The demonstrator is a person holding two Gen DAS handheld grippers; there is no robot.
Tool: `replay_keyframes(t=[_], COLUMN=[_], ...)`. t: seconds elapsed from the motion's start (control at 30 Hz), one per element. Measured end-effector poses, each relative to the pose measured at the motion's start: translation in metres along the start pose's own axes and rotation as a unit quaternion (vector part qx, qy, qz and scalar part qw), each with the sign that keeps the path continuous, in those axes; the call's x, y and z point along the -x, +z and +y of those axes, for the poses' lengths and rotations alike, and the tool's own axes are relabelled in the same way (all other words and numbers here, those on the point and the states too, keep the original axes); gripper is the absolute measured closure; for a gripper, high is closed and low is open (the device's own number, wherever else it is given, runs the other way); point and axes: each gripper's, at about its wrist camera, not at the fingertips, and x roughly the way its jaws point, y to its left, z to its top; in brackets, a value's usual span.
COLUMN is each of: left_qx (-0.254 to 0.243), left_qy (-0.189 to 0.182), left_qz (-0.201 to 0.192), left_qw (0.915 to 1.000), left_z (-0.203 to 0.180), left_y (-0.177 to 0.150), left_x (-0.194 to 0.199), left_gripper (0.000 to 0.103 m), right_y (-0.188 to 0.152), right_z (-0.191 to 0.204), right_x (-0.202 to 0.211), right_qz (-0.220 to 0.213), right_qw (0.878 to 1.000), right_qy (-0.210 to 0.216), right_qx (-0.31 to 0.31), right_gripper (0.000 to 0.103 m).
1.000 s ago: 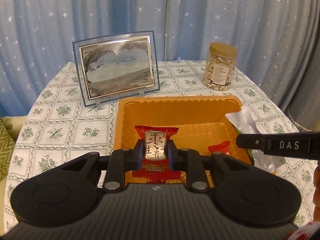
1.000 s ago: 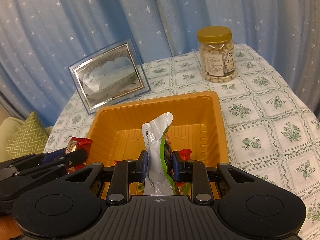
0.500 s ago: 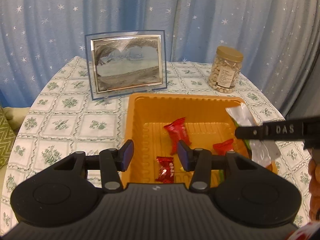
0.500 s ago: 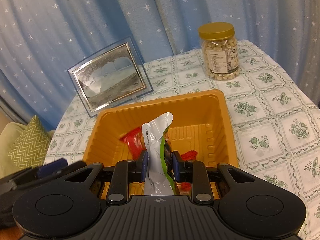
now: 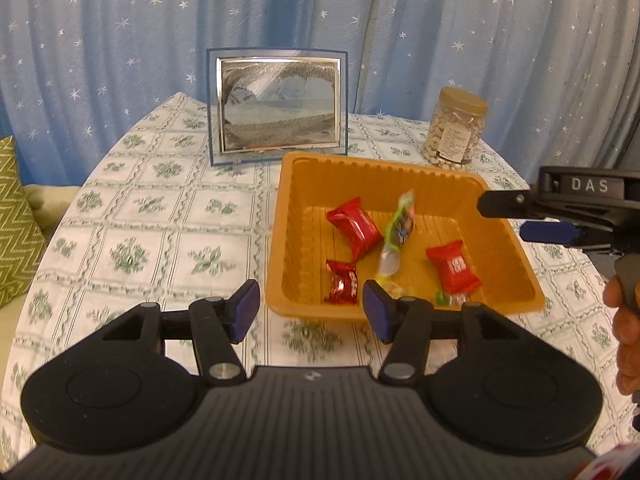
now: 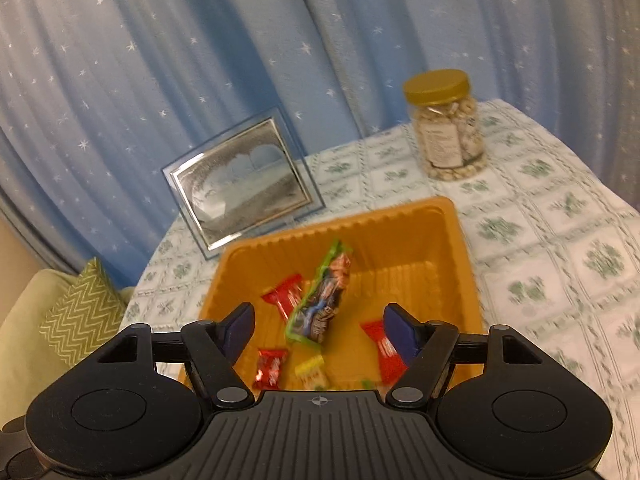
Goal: Organize snacks
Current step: 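Withdraw both tools from the tray toward the remaining snacks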
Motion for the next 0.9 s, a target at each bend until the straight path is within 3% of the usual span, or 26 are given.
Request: replay_keyframes(t=[0.43,0.9], left_qx=[0.02,0.031], left_qy=[0.018,0.009], left_qz=[0.002,0.009], left_qw=[0.9996,0.9994], left_z=[0.002,-0.006], left_y=[-0.055,-0.106], left_x=[0.065,0.124], left_gripper=[0.037,0.033], right_y=[-0.077,-0.147], right_z=[-0.013,0.001], right_x=[0.086,0.157], right_qz=[0.006,0.012], right_qw=[0.999,0.998], right_qy=[-0.039,-0.063], right_qx=[-0.037,0.004], right_gripper=[0.032,0.032])
